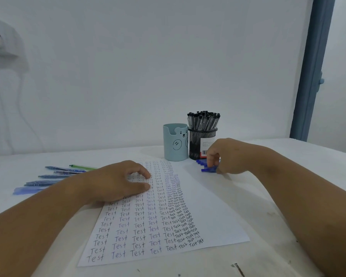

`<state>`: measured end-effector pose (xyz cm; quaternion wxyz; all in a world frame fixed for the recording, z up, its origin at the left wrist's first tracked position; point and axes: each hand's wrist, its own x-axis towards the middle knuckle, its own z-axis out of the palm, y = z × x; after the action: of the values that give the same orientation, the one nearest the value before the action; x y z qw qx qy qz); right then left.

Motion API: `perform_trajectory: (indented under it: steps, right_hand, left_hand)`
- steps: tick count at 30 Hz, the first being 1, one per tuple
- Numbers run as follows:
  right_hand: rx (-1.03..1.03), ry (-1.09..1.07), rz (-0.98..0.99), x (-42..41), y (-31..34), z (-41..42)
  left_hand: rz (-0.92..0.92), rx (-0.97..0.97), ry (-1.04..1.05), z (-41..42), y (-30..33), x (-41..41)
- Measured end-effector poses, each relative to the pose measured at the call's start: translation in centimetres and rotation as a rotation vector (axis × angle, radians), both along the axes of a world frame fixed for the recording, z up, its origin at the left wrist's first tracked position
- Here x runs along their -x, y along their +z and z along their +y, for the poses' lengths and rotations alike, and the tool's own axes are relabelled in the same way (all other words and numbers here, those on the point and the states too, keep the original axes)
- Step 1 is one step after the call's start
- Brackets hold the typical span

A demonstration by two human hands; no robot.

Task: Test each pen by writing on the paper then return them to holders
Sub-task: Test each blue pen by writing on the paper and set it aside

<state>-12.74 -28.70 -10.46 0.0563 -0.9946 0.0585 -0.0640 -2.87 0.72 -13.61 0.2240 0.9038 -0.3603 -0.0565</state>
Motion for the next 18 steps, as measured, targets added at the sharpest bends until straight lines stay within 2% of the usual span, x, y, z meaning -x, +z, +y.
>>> perform_trajectory:
  steps: [8, 12, 18]
  right_hand:
    - [0.012, 0.049, -0.045, 0.2, 0.1, 0.7]
    - [-0.006, 0.175, -0.221, -0.5, -0.5, 3.1]
    - [0.029, 0.366, -0.269, -1.1, -2.5, 8.4]
  left_hand:
    - [0.022, -0.003, 0.006, 0.1, 0.1, 0.2]
    - [0.019, 0.020, 0.014, -0.1, 0.3, 0.6]
    - [-0.045, 0.148, 0.045, 0.3, 0.6, 0.1]
